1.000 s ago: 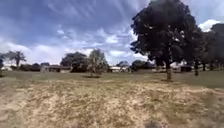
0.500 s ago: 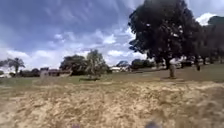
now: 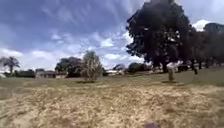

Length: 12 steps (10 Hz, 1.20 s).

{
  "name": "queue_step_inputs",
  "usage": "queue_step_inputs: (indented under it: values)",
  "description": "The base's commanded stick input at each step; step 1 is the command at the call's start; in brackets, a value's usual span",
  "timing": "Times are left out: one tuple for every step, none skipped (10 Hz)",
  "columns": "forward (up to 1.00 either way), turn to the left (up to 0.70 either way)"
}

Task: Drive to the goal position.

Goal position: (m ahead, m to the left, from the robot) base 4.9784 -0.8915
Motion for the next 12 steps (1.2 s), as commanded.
queue_step_inputs:
  values:
    - [0.70,0.00]
    - [0.70,0.00]
    - [0.70,0.00]
    - [0.70,0.00]
    - [0.70,0.00]
    - [0.70,0.00]
    - [0.70,0.00]
    - [0.70,0.00]
    - [0.70,0.00]
    - [0.70,0.00]
    - [0.70,0.00]
    - [0.70,0.00]
